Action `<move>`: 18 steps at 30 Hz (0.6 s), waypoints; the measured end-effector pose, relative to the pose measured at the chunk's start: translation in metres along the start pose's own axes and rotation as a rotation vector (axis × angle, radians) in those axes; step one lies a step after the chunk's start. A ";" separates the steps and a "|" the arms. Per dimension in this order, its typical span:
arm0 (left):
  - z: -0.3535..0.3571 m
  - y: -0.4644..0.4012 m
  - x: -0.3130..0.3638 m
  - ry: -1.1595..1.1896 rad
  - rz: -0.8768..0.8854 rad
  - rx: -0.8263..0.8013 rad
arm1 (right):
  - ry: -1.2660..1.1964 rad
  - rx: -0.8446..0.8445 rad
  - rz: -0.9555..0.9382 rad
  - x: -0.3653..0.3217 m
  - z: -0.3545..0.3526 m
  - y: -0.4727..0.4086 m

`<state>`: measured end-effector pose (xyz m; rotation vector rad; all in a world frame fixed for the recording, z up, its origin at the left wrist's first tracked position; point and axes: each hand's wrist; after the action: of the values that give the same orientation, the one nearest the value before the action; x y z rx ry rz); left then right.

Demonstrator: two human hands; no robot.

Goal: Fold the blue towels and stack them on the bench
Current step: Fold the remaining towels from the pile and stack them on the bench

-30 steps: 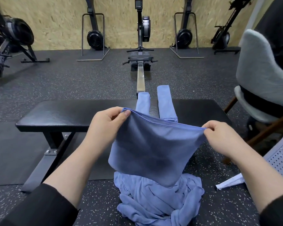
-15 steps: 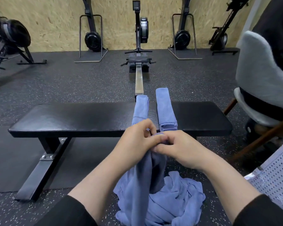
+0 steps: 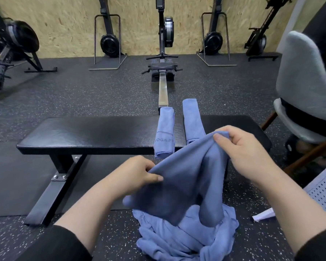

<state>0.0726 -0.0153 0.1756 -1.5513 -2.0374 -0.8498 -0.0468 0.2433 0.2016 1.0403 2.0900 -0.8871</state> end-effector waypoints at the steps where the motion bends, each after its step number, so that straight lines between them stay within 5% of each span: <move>1: -0.004 0.001 -0.005 -0.032 -0.008 0.032 | 0.045 0.021 0.011 0.004 -0.004 0.001; 11: -0.026 0.017 -0.037 -0.099 0.117 0.422 | 0.339 0.032 0.158 0.020 -0.020 0.013; 18: -0.029 0.018 -0.035 -0.057 0.105 0.452 | 0.383 0.043 0.167 0.018 -0.020 0.016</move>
<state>0.0992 -0.0561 0.1765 -1.4182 -1.9895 -0.2784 -0.0464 0.2742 0.1950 1.4793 2.2536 -0.6941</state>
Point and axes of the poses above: each hand's wrist, its own y-axis away from the middle knuckle, its own z-axis out of the palm, x = y × z, and after that the axes turned 12 degrees about y, right-handed
